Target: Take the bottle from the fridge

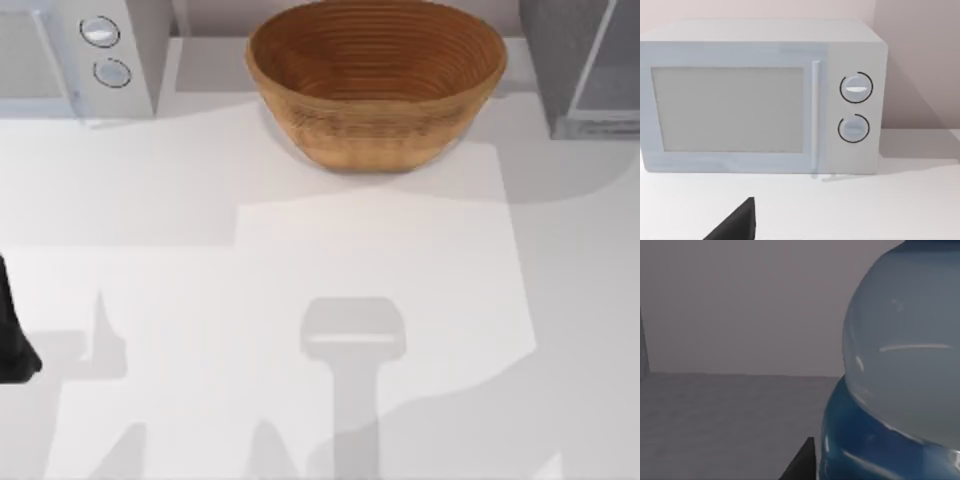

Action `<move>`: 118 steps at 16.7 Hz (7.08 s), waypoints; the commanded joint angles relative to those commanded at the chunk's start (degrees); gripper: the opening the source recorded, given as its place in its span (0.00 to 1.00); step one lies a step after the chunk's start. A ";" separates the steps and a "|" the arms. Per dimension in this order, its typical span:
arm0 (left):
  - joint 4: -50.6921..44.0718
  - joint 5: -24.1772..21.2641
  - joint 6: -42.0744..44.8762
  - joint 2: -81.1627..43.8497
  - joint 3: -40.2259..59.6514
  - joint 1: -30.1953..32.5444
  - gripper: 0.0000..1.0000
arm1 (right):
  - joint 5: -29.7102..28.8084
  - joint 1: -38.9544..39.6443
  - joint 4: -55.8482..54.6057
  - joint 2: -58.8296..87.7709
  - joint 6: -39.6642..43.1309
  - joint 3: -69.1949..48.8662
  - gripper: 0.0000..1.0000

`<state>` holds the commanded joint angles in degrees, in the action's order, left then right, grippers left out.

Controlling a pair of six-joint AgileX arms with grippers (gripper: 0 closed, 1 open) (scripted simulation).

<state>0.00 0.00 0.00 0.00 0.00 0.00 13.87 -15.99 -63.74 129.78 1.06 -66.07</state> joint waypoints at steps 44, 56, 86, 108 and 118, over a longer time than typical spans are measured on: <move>0.00 0.00 0.00 0.00 0.00 0.00 1.00 | 1.49 -0.77 10.48 -41.08 -0.54 30.87 0.00; 0.00 0.00 0.00 0.00 0.00 0.00 1.00 | -7.89 9.46 43.06 -95.15 -0.87 52.43 0.00; 0.00 0.00 0.00 0.00 0.00 0.00 1.00 | -32.19 34.22 22.13 -79.26 -1.60 56.29 0.00; 0.00 0.00 0.00 0.00 0.00 0.00 1.00 | -50.26 51.18 -21.86 -23.15 -1.87 44.57 0.00; 0.00 0.00 0.00 0.00 0.00 0.00 1.00 | -45.29 45.95 -25.69 -9.46 -1.64 35.57 0.00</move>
<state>0.00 0.00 0.00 0.00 0.00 0.00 -31.42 29.97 -89.44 120.32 -0.58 -30.51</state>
